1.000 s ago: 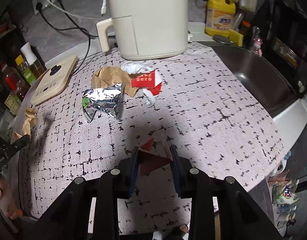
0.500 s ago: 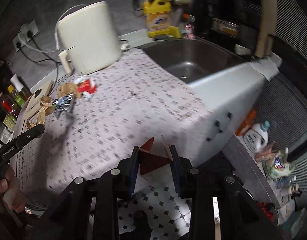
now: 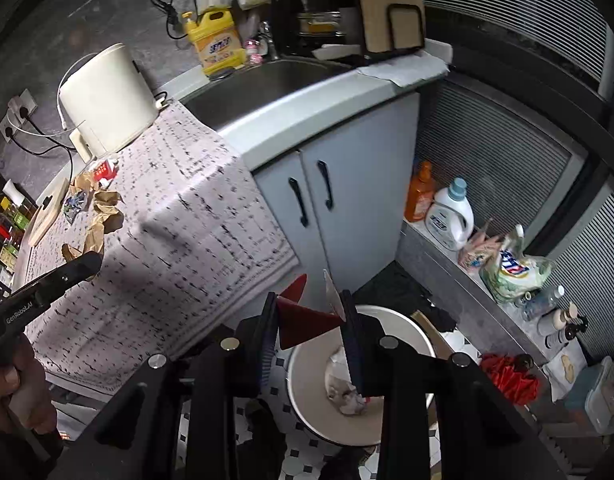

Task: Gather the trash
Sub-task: 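Carry the red box and brown paper down over the bin with both tools, then open the right tool over the bin while the left tool drops the brown paper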

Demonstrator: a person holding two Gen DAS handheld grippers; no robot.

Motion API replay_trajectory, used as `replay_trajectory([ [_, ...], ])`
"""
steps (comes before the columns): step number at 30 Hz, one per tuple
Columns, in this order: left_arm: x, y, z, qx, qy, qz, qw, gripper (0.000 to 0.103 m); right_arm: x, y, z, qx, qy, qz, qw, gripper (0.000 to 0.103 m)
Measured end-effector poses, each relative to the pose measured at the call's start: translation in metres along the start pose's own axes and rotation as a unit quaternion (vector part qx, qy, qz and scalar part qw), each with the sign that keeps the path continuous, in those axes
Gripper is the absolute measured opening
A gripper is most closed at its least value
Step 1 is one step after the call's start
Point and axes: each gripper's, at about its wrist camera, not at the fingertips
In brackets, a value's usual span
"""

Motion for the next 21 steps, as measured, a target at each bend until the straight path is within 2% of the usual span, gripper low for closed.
replay_trajectory([
  [3,-0.028,-0.013,-0.007,0.012,-0.011,-0.011,0.9998,0.021,-0.02,0.004,-0.008,0.006,-0.003,0.001,1.0,0.037],
  [4,-0.035,-0.017,-0.009,0.017,-0.014,-0.015,0.9997,0.021,-0.027,0.005,-0.011,0.009,-0.005,0.003,1.0,0.041],
  [5,-0.042,-0.022,-0.011,0.022,-0.016,-0.018,0.9995,0.021,-0.033,0.006,-0.013,0.01,-0.008,0.005,1.0,0.051],
  [6,-0.048,-0.026,-0.013,0.026,-0.018,-0.02,0.9993,0.021,-0.039,0.008,-0.014,0.007,-0.012,0.004,1.0,0.055],
  [21,-0.117,-0.087,-0.041,0.1,-0.047,-0.056,0.9924,0.022,-0.133,0.036,-0.035,-0.002,-0.075,-0.037,0.996,0.055],
])
Point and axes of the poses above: each gripper's, at about its wrist camera, not at the fingertips, and y roughly against the way its jaws point, x to its left, z to its top, and after that the axes turned 9 degrees about -y, right-handed
